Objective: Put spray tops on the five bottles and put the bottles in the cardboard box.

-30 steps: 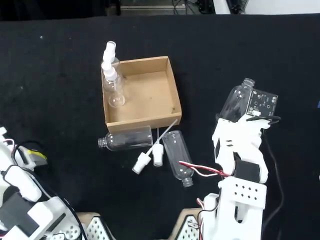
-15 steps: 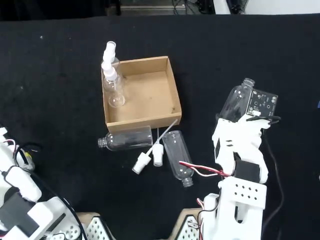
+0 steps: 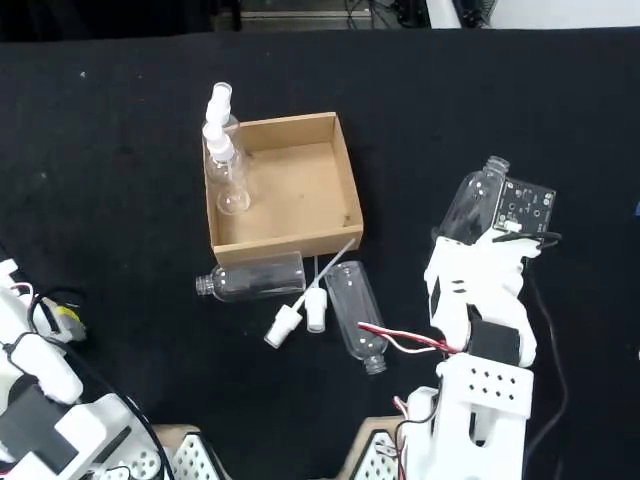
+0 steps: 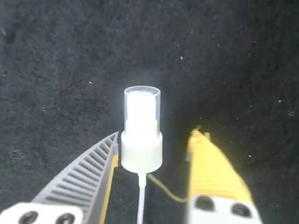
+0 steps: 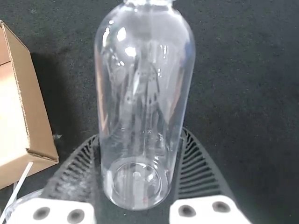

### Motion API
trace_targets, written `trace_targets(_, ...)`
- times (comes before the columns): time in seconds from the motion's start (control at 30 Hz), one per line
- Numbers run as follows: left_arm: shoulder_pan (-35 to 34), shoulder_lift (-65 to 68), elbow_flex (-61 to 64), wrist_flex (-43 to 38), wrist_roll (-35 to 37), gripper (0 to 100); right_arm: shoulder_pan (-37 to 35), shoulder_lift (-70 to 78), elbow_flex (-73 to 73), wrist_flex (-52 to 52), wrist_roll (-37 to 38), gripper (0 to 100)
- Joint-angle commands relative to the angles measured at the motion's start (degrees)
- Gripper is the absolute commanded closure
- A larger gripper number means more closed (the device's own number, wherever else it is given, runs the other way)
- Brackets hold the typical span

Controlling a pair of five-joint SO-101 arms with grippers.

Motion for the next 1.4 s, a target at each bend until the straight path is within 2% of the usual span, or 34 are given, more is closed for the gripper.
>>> trace_targets(0.0,0.0,-0.3,0.5,0.3,-0.7,88,-0.7,-1.7,-0.2,-1.4,-0.2,98.8)
trace_targets(0.27,0.3,-1.1,-1.4,1.6,-0.3,97,-0.4,-1.7,-0.9,-1.1,-0.4,98.8)
trace_targets(0.4,4.3,-1.1,-14.6,15.4,0.1,97,-0.7,-1.8,-4.5,3.2,-0.3,98.8)
trace_targets(0.5,8.5,-0.8,-28.7,27.0,3.8,97,-0.9,-1.8,-7.8,7.6,-0.5,98.8)
trace_targets(0.67,15.3,-0.5,-48.0,36.7,11.5,97,-0.9,-1.8,-8.0,8.1,-0.5,98.8)
trace_targets(0.83,22.7,-1.0,-57.5,39.3,18.3,97,-2.8,-1.8,-7.4,8.1,-0.6,98.8)
trace_targets(1.0,28.4,-1.0,-59.2,39.5,19.1,97,-8.8,-1.8,-7.3,8.6,-0.5,98.8)
trace_targets(1.13,29.8,-1.4,-59.7,39.7,19.1,97,-10.0,-1.8,-7.3,8.6,-0.4,98.8)
trace_targets(1.37,29.9,-10.4,-59.1,41.3,18.9,97,-10.5,-7.1,-5.0,8.6,-0.4,98.8)
